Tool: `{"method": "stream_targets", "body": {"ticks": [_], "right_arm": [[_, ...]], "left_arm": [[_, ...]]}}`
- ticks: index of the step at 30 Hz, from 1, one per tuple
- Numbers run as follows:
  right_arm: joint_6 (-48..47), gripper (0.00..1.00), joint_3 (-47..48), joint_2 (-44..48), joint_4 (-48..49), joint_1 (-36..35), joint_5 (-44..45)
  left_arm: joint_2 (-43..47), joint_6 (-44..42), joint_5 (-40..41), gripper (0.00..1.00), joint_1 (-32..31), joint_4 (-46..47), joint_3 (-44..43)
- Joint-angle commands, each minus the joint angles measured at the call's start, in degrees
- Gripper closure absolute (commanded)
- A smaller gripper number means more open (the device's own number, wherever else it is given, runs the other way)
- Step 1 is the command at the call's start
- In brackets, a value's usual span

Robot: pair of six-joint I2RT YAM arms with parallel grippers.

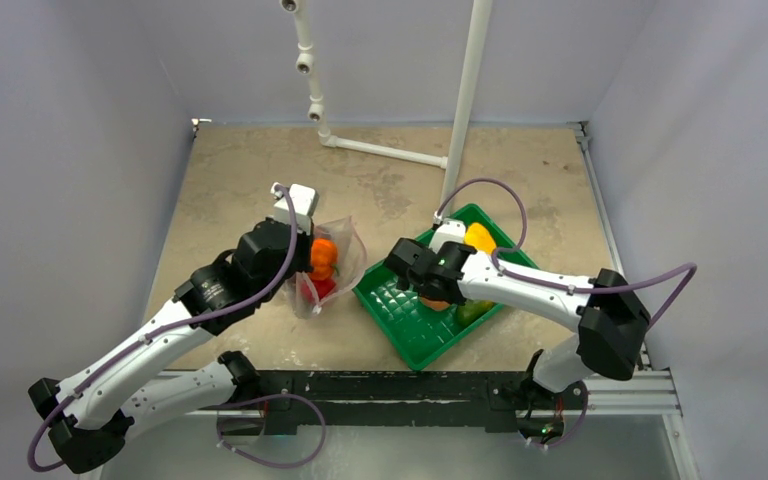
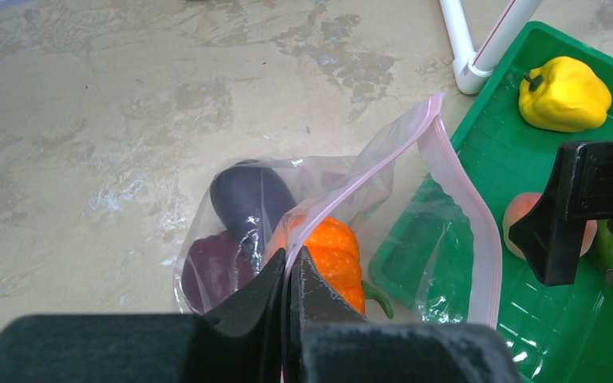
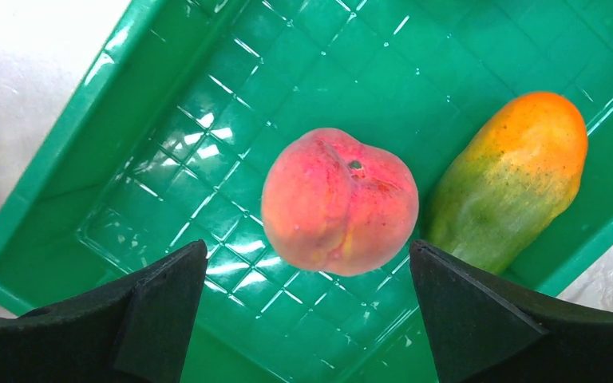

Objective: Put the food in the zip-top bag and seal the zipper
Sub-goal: Pick up the fake fruit from the zipper food storage bag.

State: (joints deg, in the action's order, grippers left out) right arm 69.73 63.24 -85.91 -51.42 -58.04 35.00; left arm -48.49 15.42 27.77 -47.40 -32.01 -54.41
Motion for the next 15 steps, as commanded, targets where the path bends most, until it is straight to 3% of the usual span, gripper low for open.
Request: {"method": "stream_targets", "body": {"ticks": [1,15], "right_arm": [[1.0,0.01,-1.2,0.3,0.5,0.5,0.0],[-3.4,0.01,-4.6,-3.6,7.3,3.7,-0.7]], "left_arm": [[0.0,0.1,-0.3,1.00,-0.2,1.5,0.5],[-0.4,0.1,-0.7,1.00,-0.3,1.4,0.4]]}}
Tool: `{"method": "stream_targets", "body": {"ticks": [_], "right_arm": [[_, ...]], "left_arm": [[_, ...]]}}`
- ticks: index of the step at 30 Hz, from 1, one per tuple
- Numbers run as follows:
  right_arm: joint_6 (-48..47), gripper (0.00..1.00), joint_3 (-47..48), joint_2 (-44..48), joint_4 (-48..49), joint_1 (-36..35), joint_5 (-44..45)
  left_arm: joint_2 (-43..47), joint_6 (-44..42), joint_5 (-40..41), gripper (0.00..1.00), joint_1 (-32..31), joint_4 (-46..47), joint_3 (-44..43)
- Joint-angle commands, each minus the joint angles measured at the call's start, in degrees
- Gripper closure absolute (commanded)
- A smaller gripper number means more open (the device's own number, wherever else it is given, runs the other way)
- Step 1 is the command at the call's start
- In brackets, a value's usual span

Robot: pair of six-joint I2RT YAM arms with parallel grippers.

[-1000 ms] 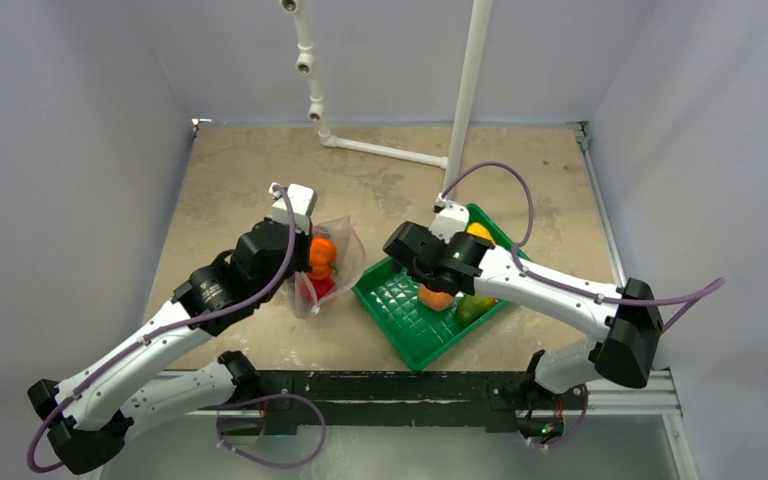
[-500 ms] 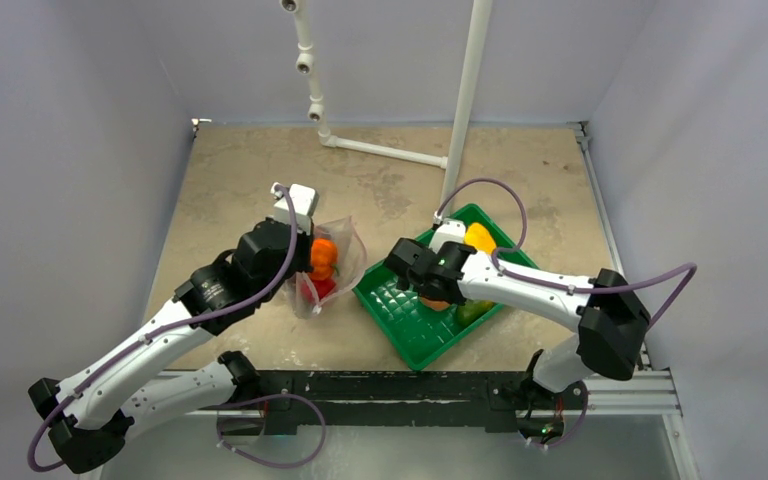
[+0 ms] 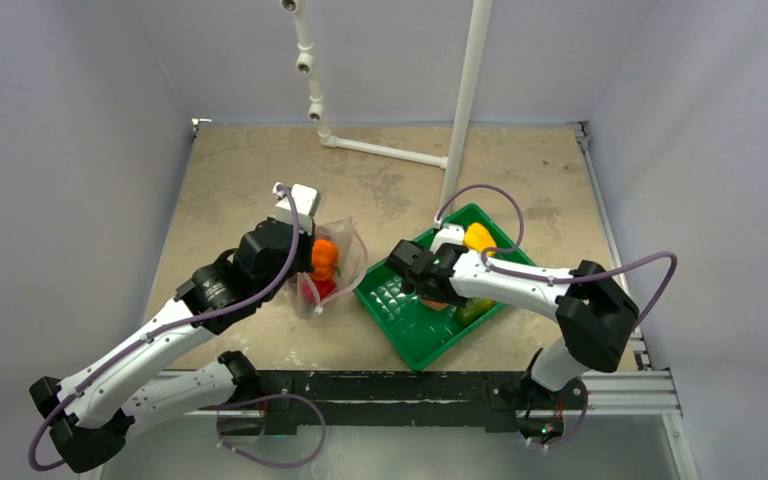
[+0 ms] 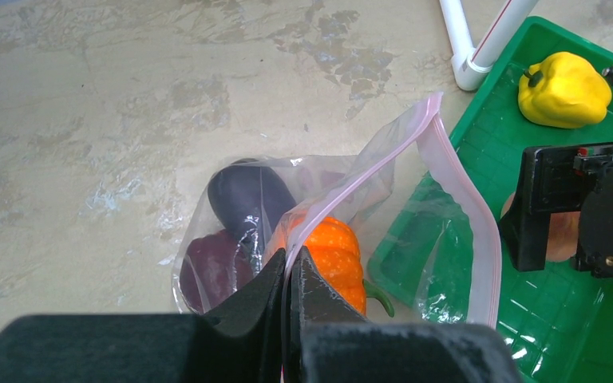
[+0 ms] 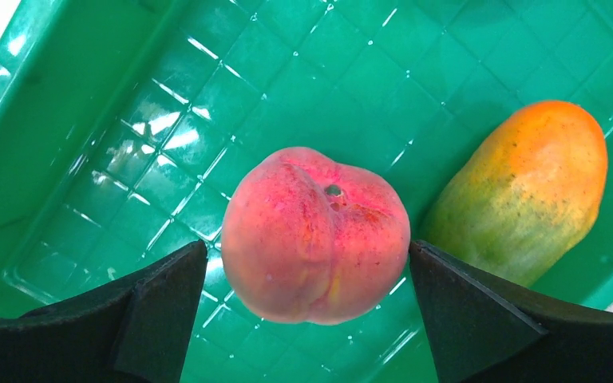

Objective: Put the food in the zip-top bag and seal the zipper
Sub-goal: Pick up the fake fruit from the zipper food storage bag.

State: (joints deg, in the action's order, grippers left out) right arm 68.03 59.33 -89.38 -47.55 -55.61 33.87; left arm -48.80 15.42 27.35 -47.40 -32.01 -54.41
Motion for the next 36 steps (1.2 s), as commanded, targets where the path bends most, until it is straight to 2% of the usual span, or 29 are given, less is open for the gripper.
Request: {"method": "stream_targets", "body": {"ticks": [1,5,7,11,17,22,29,36], "right_arm": [[-2.0,0.02,-0.8,-0.3,3.8,1.4,0.4],[-2.4,0.11,-0.9,-0.6,5.1,1.7,0.2],[-2.5,0.19,-1.0,-0.4,5.3,1.7,0.1],[-2.6,0.42,-0.8,1.1,5.1,1.7,0.1],[-2.6,0.64,0.7,5.0,3.8,1.7,0.3],[-2.6,0.73,4.1,8.1,2.2,1.6,2.4],[-5.7,0.76,8.5,14.3,4.9,0.1,1.4],[-8.6,0.77,14.7,18.1,10.4,-6.1,1.9]], "left_arm": [[0.0,0.1,-0.3,1.00,-0.2,1.3,0.4],[0.0,0.1,-0.3,1.00,-0.2,1.5,0.4],[0.0,0.1,-0.2,1.00,-0.2,1.4,0.4],[0.0,0.1,-0.1,1.00,-0.2,1.4,0.4],[0.0,0.1,0.0,1.00,-0.2,1.4,0.4],[-0.2,0.1,0.0,1.00,-0.2,1.4,0.4],[-0.2,0.0,0.1,1.00,-0.2,1.4,0.5],[-0.1,0.0,0.1,1.00,-0.2,1.4,0.5]]}}
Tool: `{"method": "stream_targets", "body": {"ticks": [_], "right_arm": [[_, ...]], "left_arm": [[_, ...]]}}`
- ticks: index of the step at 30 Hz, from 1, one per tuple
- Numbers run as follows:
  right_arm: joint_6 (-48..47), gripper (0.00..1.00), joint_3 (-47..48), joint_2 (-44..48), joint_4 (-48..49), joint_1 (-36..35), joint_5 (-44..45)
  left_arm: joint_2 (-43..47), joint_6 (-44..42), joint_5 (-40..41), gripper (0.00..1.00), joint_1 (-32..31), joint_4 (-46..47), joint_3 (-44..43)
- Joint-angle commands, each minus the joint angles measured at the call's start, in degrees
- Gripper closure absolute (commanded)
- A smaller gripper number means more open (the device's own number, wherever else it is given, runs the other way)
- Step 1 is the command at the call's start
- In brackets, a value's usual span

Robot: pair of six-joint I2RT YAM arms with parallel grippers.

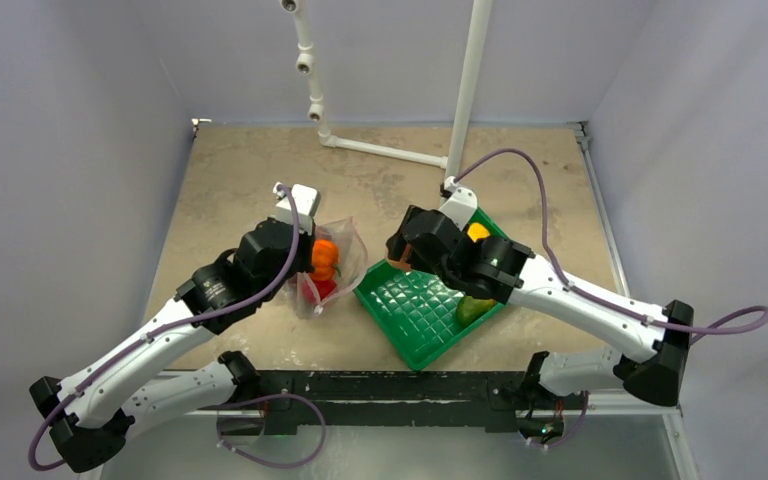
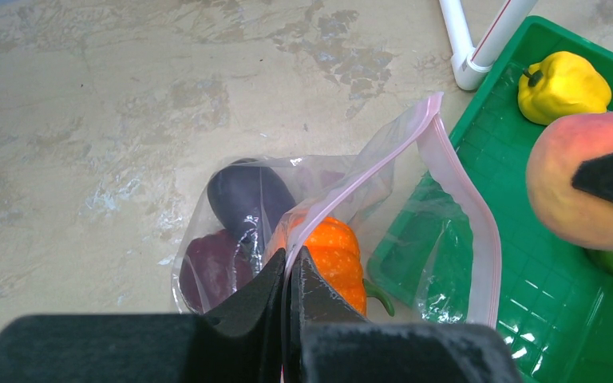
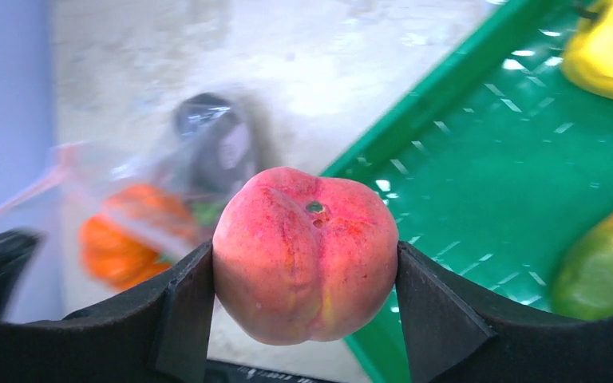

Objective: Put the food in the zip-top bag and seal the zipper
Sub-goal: Pick up the fake fruit from the zipper food storage bag, then place the fake fruit in the zipper food storage bag.

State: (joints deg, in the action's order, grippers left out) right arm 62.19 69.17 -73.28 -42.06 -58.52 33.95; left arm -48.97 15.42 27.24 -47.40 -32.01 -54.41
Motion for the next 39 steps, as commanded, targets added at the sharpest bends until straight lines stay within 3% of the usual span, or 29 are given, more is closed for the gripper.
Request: {"method": "stream_targets", "body": {"ticks": [1,10,23,28,32,39], "right_arm": [[-3.1,0.77,6.1,1.8,5.4,-4.7,1.9],[-6.0,0.76,14.3,-3.3,8.0,-10.6,3.5],[-9.1,0.76,13.6,-11.8,18.1,-11.0,0.5],[-7.6,0.70,15.3,-17.0,16.2,-11.0,0.8],[-6.8,0.56,16.6,-19.9,14.4,-11.0,0.3],[-6.7,0.19,16.7,-19.2,14.7,-11.5,0.2]], "left_arm": [[0.2,0.1,0.2,1.00,-0.2,1.4,0.4],[0.4,0.0,0.3,1.00,-0.2,1.5,0.5],[0.5,0.0,0.1,1.00,-0.3,1.4,0.5],[0.5,0.0,0.0,1.00,-0.2,1.4,0.5],[0.7,0.0,0.0,1.00,-0.2,1.4,0.4],[0.9,0.0,-0.1,1.00,-0.2,1.5,0.4]]}}
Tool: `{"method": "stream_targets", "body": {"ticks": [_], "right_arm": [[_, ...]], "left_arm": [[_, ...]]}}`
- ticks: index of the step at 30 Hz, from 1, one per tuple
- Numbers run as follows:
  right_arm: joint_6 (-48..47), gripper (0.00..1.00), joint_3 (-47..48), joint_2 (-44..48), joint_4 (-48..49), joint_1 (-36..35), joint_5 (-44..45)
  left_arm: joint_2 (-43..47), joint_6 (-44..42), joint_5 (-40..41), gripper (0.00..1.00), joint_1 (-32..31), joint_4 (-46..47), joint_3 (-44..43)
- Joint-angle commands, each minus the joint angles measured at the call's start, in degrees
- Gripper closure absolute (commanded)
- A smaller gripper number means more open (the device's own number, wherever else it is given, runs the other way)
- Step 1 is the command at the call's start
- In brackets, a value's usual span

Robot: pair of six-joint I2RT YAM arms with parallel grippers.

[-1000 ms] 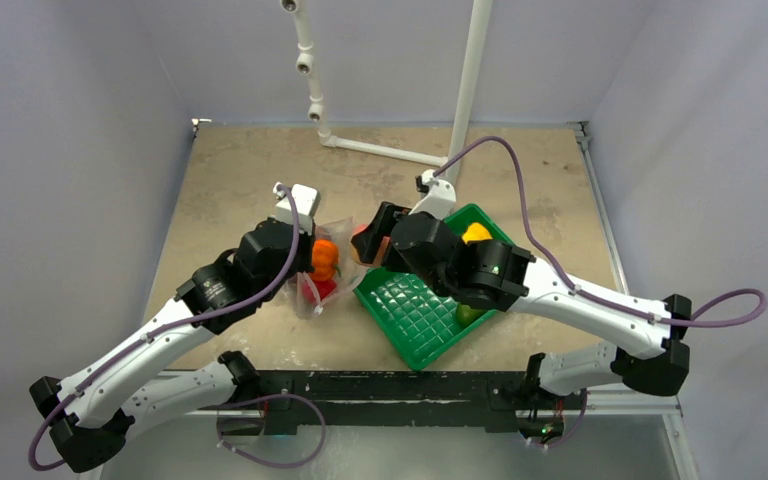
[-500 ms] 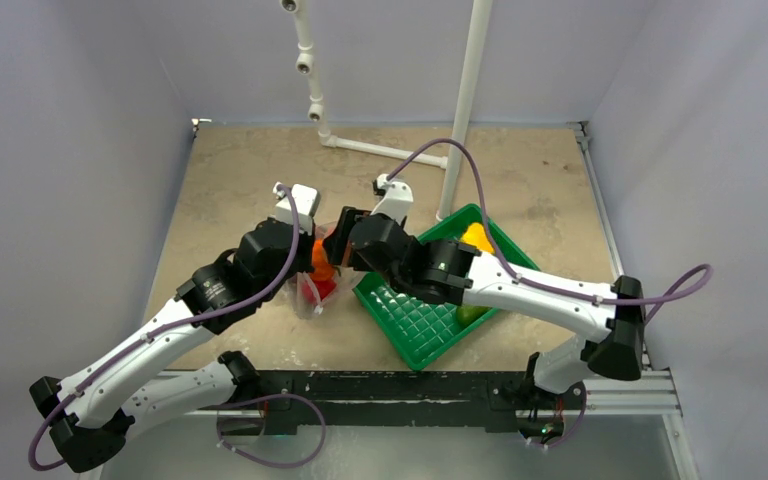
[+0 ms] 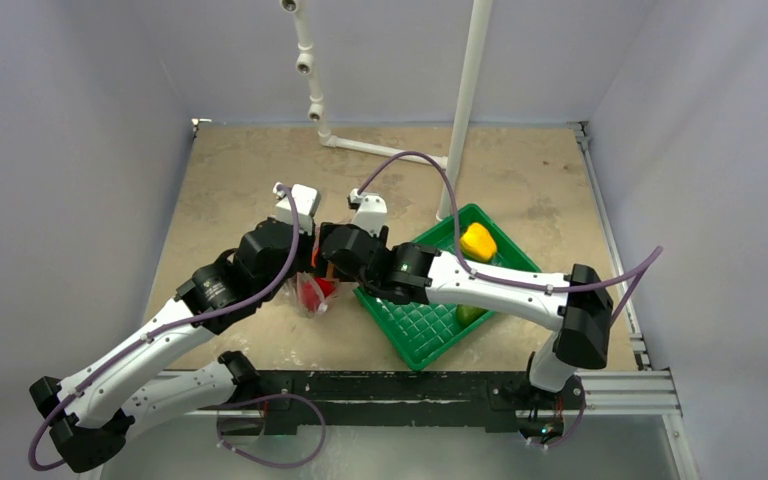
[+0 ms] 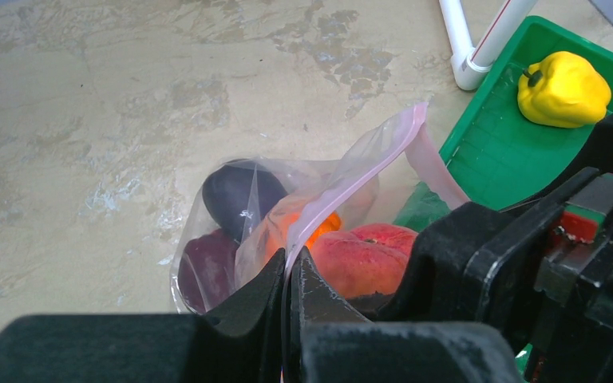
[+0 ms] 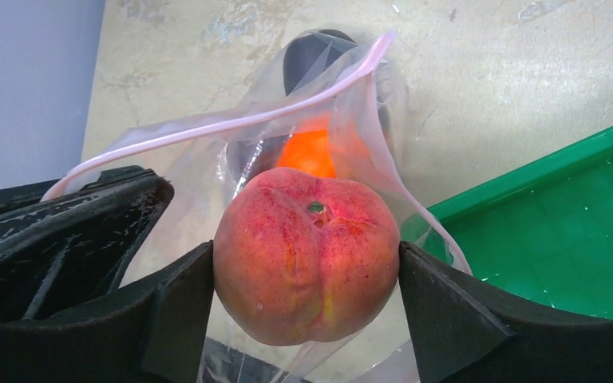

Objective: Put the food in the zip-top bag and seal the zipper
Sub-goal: Place the fake fruit in the zipper food storage bag, then adjust the zipper food storage bag at the center of the board.

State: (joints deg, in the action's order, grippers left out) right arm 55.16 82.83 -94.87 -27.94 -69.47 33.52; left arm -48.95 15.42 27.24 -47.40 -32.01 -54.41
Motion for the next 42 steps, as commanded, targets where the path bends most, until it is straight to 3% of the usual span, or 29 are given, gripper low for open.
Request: {"method": "stream_targets", "body": {"ticks": [1,6,14,22,28,42], "right_arm": [[0.0,0.14,3.0,2.7,0.9,-0.7,0.5],[-0.7,0.06,3.5,3.7,1.6,-1.2,0.9],[2.2,0.05,4.3,5.9,-2.0,-1.9,4.1],[10.2,0.11,2.2,10.6,-8.8,-2.0,8.7],[12.0,0.14,-1.7,13.4,-8.0,-2.0,8.1],[14.1,0.32,-2.5,5.7,-10.6,-1.7,7.4]], "left_arm": [[0.9,0.0,-0.1,1.00,-0.2,1.5,0.4],[0.9,0.0,-0.1,1.00,-0.2,1.4,0.4],[0.8,0.0,-0.1,1.00,-0.2,1.4,0.4],[0.7,0.0,-0.2,1.00,-0.2,1.5,0.4],[0.6,0.0,-0.2,1.00,-0.2,1.4,0.4],[0.4,0.0,-0.3,1.00,-0.2,1.5,0.4]]}}
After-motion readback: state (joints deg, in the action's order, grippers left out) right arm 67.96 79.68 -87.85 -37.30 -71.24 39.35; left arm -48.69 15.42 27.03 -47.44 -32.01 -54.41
